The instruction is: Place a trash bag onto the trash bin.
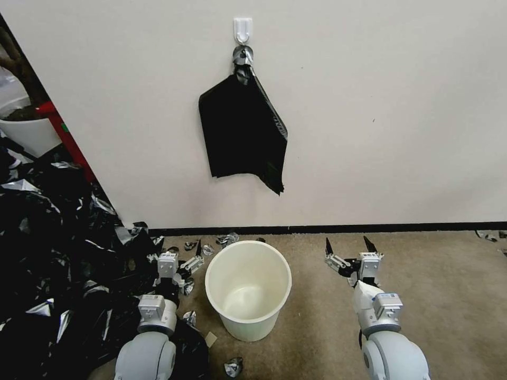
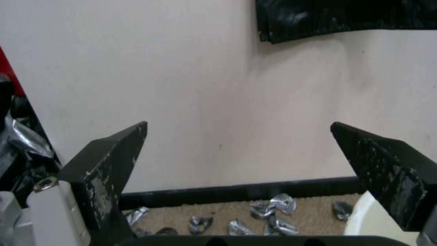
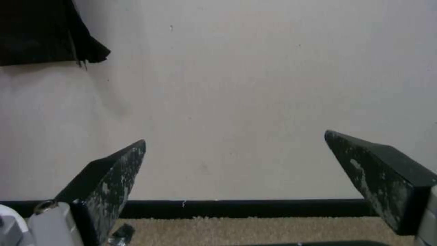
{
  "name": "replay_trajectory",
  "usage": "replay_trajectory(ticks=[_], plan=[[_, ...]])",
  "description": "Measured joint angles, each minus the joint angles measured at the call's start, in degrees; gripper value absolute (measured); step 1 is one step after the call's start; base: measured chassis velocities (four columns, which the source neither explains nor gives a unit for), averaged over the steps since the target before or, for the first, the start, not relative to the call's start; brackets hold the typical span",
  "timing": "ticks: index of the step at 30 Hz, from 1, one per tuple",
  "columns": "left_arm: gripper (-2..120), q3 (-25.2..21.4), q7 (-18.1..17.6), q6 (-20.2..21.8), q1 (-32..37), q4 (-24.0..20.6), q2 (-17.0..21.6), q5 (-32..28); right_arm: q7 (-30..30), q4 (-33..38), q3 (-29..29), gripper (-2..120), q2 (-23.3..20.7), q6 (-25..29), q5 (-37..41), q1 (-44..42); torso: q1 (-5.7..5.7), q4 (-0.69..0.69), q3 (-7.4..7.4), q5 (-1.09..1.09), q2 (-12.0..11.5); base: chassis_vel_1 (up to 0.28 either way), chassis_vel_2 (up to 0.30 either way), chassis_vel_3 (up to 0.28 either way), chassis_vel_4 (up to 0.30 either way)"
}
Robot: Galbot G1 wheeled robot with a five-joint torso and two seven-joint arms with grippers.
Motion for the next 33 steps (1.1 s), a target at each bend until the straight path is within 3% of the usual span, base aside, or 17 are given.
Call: replay_trajectory(ticks=[30,32,33], plan=[[100,0.0,-0.02,0.0,0.0,0.0,0.0,-0.01,0.0,0.0,0.0,100,0.0,0.0,0.0,0.0,0.0,0.0,0.0,0.0,0.0,0.0,0.0,0.0,0.0],[100,0.09,-0.47,-0.31,0.12,0.0,-0.17,-0.54,0.13,0.0,-0.06,100,-0.03,0.0,0.0,0.01,0.0,-0.01,0.0,0.01,0.0,0.0,0.0,0.0,0.0],[100,0.94,-2.69,-2.38,0.93,-0.05,-1.27,-3.15,1.04,0.0,-0.36,100,-0.18,0.39,-0.04,0.06,0.0,-0.02,0.0,0.01,0.0,0.0,0.0,0.0,0.0]])
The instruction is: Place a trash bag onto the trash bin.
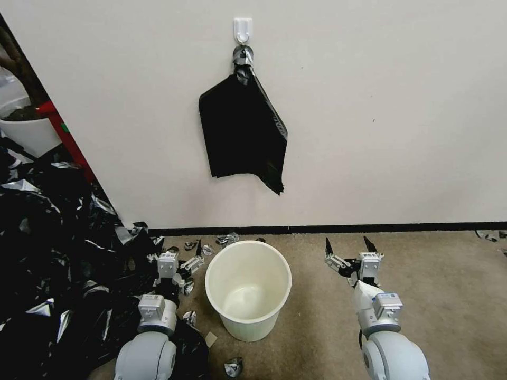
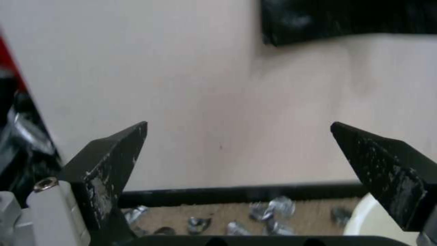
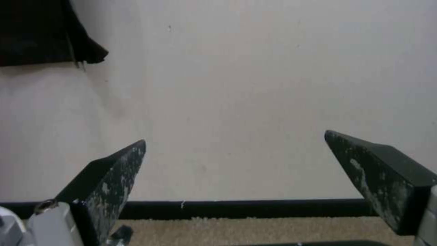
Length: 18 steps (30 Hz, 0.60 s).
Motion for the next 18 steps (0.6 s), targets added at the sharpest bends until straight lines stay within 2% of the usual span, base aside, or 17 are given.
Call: replay_trajectory(ticks=[2,3,5,8,13,18], plan=[[100,1.35,-3.29,-4.03,1.81,-0.59,-1.95,-4.17,4.11,0.2,-1.63,100,-0.78,2.35,-0.32,0.41,0.0,0.02,0.0,-0.04,-0.01,0.0,0.0,0.0,0.0],[100,1.35,-3.29,-4.03,1.81,-0.59,-1.95,-4.17,4.11,0.2,-1.63,100,-0.78,2.35,-0.32,0.41,0.0,0.02,0.0,-0.04,-0.01,0.0,0.0,0.0,0.0],[100,1.13,-3.39,-6.98,2.24,-1.18,-2.21,-4.46,9.31,0.42,-3.7,100,-1.8,5.33,-0.74,0.88,0.0,0.02,0.0,0.01,0.0,0.0,0.0,0.0,0.0],[100,0.73,-2.99,-8.26,2.27,-1.18,-2.22,-3.41,12.66,0.58,-4.96,100,-2.47,7.24,-1.01,1.18,0.0,0.02,0.0,-0.02,-0.01,0.0,0.0,0.0,0.0],[100,-0.11,-1.59,-10.0,2.2,-1.18,-2.15,-0.25,12.61,0.48,-5.48,100,-2.81,11.82,-2.54,1.43,0.0,0.02,0.0,-0.01,-0.01,0.0,0.0,0.0,0.0],[100,-1.08,-0.22,-11.06,2.07,-1.18,-2.01,2.06,12.09,-0.14,-5.47,100,-2.85,12.8,-3.99,1.44,0.0,0.01,0.0,-0.01,-0.01,0.0,0.0,0.0,0.0]])
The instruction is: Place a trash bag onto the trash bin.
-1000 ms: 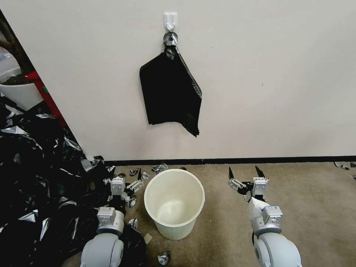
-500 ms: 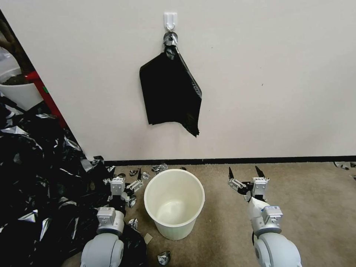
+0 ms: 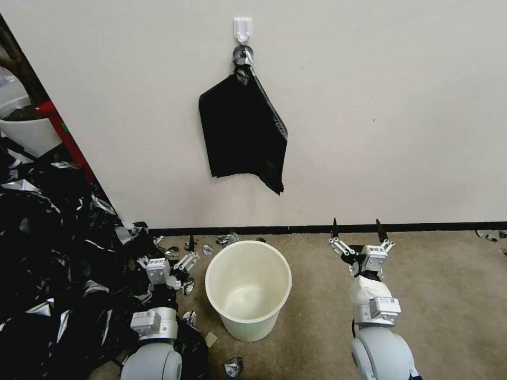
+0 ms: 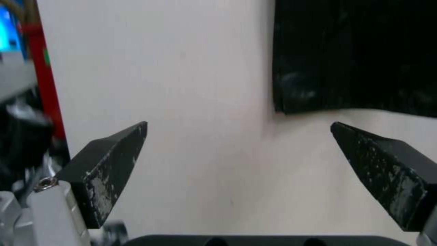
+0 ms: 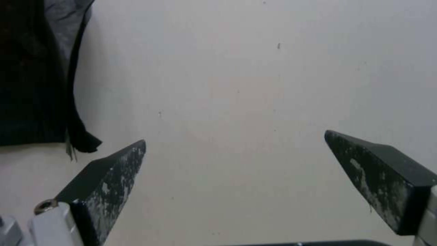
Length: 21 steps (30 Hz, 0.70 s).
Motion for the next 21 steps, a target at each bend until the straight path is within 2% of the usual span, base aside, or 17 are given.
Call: replay_trajectory(ticks=[4,7,8,11,12,15,16,17,21], plan=[[100,-1.66,1.32,-3.2,-0.64,-0.14,0.64,1.12,-1.3,-0.74,-0.85,100,-0.06,0.72,0.42,0.44,0.0,-0.01,0.0,0.0,0.0,0.0,0.0,0.0,0.0],[100,-3.14,-0.61,-3.87,-1.44,-1.75,2.38,-3.26,-6.42,-2.65,-8.41,100,-2.36,5.23,14.05,6.32,0.0,-0.01,0.0,-0.01,0.0,0.0,0.0,0.0,0.0],[100,-3.14,-0.61,-3.87,-1.44,-1.75,2.38,-3.26,-6.42,-2.65,-8.41,100,-2.36,5.23,14.05,6.32,0.0,-0.01,0.0,-0.01,0.0,0.0,0.0,0.0,0.0],[100,-3.68,-2.39,-3.14,-0.54,-2.49,3.12,-4.85,-7.75,-7.44,-17.58,100,-3.72,8.87,28.39,17.85,0.0,0.02,0.0,-0.01,0.0,0.0,0.0,0.0,0.0],[100,-3.68,-2.39,-3.14,-0.54,-2.49,3.12,-4.85,-7.75,-7.44,-17.58,100,-3.72,8.87,28.39,17.85,0.0,0.02,0.0,-0.01,0.0,0.0,0.0,0.0,0.0],[100,-3.68,-3.07,-3.24,1.21,-3.17,3.36,-4.93,-10.36,-14.68,-24.09,100,-3.0,12.5,35.76,30.36,0.0,0.02,0.0,-0.01,0.0,0.0,0.0,0.0,0.0],[100,-3.84,-3.18,-3.32,1.67,-3.39,3.39,-4.91,-11.06,-17.19,-25.5,100,-2.47,13.38,36.48,34.02,0.0,0.01,0.01,-0.01,0.0,0.0,0.0,0.0,0.0],[100,-3.84,-3.18,-3.32,1.67,-3.39,3.39,-4.91,-11.06,-17.19,-25.5,100,-2.47,13.38,36.48,34.02,0.0,0.01,0.01,-0.01,0.0,0.0,0.0,0.0,0.0],[100,-6.15,-3.34,-3.55,2.82,-4.25,4.01,-4.77,-12.06,-27.21,-30.74,100,0.59,14.84,39.31,48.09,0.0,0.01,0.02,0.0,0.0,0.0,0.0,0.0,0.0]])
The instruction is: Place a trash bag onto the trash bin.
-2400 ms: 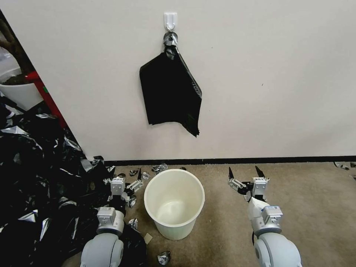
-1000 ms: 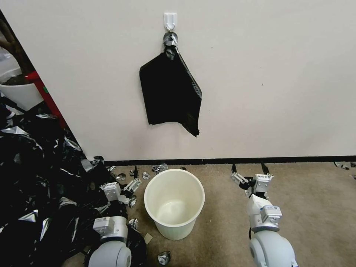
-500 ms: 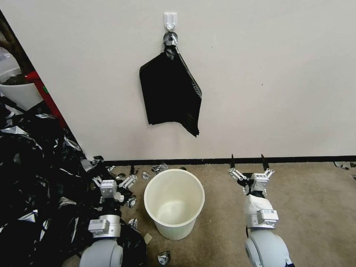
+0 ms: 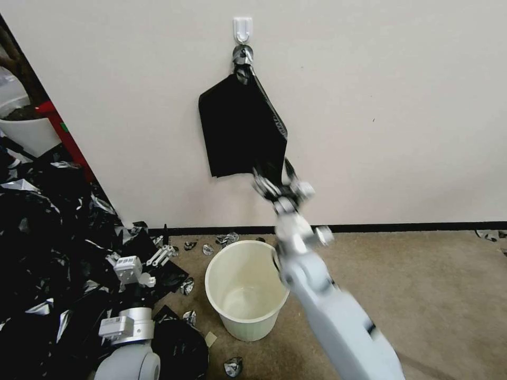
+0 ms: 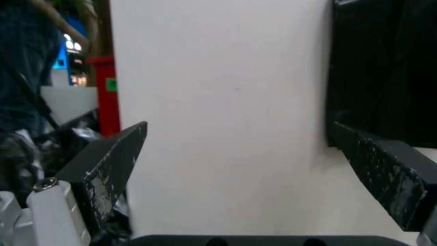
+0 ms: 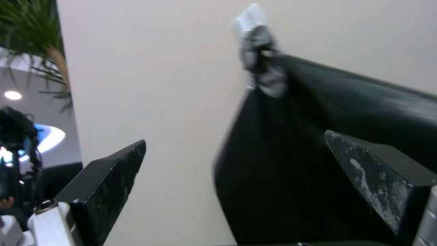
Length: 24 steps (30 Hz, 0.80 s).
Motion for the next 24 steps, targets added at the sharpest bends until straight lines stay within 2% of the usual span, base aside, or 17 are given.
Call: replay_trajectory(ticks=[2,3,4,5,7,10,17,24], plan=[[100,0.0,0.0,0.0,0.0,0.0,0.0,0.0,0.0,0.0,0.0,100,0.0,0.0,0.0,0.0,0.0,0.0,0.0,0.0,0.0,0.0,0.0,0.0,0.0],[100,-1.15,-0.01,0.0,0.19,-0.25,0.21,0.0,0.06,-3.38,-1.51,100,1.59,0.01,2.49,5.77,0.0,0.0,-0.01,-0.01,0.0,0.0,0.0,0.0,0.0],[100,-1.45,-0.01,-0.04,0.27,-0.27,0.22,0.0,0.15,-4.85,-1.85,100,2.3,0.01,3.4,7.9,0.0,0.0,-0.01,-0.01,0.0,0.0,0.0,0.0,0.0],[100,-1.45,-0.01,-0.04,0.27,-0.27,0.22,0.0,0.15,-4.85,-1.85,100,2.3,0.01,3.4,7.9,0.0,0.0,-0.01,-0.01,0.0,0.0,0.0,0.0,0.0],[100,-2.0,-0.18,-0.59,0.78,-0.47,0.12,0.0,0.38,-9.88,-1.87,100,5.26,-0.05,5.96,14.05,0.0,0.0,-0.01,-0.01,0.0,0.0,0.0,0.0,0.0],[100,-2.21,-0.32,-0.75,0.98,-0.64,0.12,-0.01,1.0,-12.4,-1.3,100,6.91,-0.41,7.89,16.52,0.0,0.0,-0.01,-0.01,0.0,0.0,0.0,0.0,0.0],[100,-2.35,-0.52,-0.79,0.74,-0.77,0.19,-0.04,3.47,-14.67,-0.18,100,8.61,-1.74,11.4,18.7,0.0,0.0,-0.02,0.0,0.0,0.0,0.0,0.0,0.0],[100,-1.56,-0.65,-0.6,-0.04,-0.2,0.06,0.15,6.0,-15.22,0.77,100,8.61,-3.22,11.19,18.08,0.0,-0.01,-0.01,0.01,0.0,0.0,0.0,0.0,0.0]])
